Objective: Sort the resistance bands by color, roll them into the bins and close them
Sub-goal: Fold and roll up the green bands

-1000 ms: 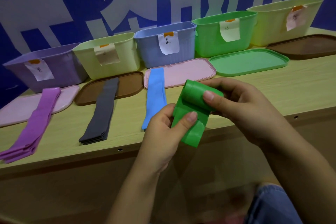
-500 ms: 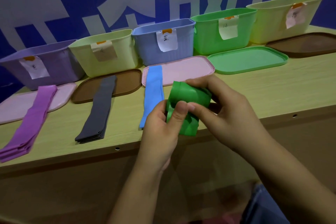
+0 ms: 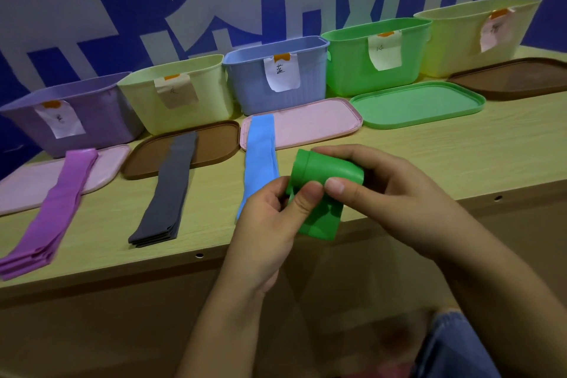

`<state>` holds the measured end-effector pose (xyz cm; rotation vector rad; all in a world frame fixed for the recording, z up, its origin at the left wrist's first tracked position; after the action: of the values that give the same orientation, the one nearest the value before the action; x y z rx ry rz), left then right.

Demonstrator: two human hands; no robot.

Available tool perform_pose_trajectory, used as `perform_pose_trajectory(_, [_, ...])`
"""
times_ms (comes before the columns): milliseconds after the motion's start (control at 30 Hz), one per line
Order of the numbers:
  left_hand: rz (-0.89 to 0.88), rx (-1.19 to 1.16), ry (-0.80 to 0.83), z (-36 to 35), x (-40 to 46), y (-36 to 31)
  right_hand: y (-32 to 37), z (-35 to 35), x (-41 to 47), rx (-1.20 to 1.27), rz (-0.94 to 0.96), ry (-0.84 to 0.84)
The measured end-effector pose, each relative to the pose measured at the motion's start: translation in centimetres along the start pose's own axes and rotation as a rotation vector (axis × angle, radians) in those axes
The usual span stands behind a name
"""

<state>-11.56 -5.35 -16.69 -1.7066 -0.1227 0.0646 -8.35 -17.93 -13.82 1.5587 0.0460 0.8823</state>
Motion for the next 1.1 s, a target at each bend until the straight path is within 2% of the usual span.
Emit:
perform_pose_trajectory(133, [0.088, -0.147, 0.118, -0.5, 0.2, 0.6, -0.4, 0.2, 0.0, -0.019, 0.028, -0.112])
perform_pose_trajectory(267, [0.098, -0.179, 0.054, -0.1, 0.5, 1.6, -0.5, 0.6, 0.1, 0.038, 0.026, -0.205])
perform_pose_trajectory(500, [0.067, -0.094, -0.004, 0.0, 0.4, 1.4, -0.3, 1.2, -0.1, -0.091, 0.013, -0.265])
perform_pose_trajectory(767, [0.15, -0.156, 0.067, -0.2, 0.5, 1.9, -0.1, 1.0, -0.3, -0.233, 0.023, -0.224])
perform_pose_trajectory(1100, [0.08, -0.221, 0.017, 0.4, 0.5, 1.0, 0.5, -0.1, -0.6, -0.595, 0.171, -0.093])
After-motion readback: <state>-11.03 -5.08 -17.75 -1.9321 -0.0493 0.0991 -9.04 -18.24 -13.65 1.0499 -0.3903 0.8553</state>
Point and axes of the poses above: each hand's wrist, its own x-axis towards the middle knuckle, its own z-axis out of the back of the hand, y = z × x, the point moved 6 cm from there along x, towards the middle knuckle, and after that the axes turned 8 degrees about z, right-handed, at the moved point
